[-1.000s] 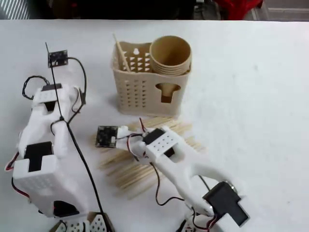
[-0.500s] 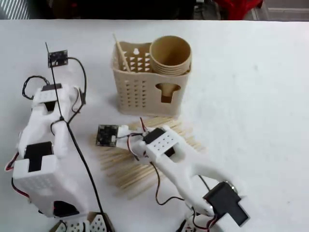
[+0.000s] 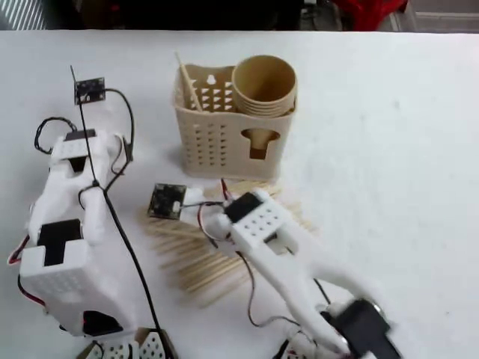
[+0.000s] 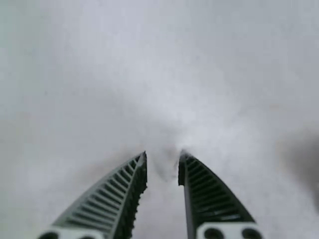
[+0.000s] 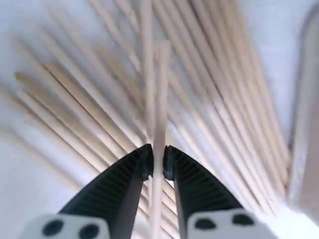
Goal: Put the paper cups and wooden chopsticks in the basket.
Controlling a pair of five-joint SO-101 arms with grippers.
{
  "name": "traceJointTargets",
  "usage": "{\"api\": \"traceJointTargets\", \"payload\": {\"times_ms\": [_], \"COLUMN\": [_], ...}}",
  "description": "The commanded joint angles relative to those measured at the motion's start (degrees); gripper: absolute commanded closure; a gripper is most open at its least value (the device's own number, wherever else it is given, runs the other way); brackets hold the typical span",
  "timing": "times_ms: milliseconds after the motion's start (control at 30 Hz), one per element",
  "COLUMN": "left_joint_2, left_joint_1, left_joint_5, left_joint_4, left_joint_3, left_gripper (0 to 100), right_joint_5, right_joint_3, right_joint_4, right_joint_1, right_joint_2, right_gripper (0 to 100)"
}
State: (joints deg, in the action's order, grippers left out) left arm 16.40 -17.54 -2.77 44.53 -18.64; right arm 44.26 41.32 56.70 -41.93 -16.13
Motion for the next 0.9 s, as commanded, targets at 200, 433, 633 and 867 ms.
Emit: {"api": "traceJointTargets", "payload": {"times_ms": [200,433,633,867], "left_joint_2": [-0.22,-0.22,-0.22,-0.22], "left_joint_1": [0.75,0.75,0.75,0.84], "left_joint_5": [0.53,0.53,0.53,0.53], "left_joint_4": [-1.14,-1.14,-1.14,-1.14], "left_joint_3": [0.88,0.88,0.88,0.88], "left_gripper": [88,88,88,88], "right_joint_5": [-6.51,-17.76,-29.45,-30.59], "right_joint_3": [-4.66,-30.86,-47.65,-56.97], "right_joint_4": [4.44,-0.13,-18.15,-29.85], "right_joint_1": [1.71,2.86,5.85,8.40], "right_joint_2": [-26.24,-26.86,-10.86,9.10], "right_gripper": [96.4,96.5,96.1,96.4]}}
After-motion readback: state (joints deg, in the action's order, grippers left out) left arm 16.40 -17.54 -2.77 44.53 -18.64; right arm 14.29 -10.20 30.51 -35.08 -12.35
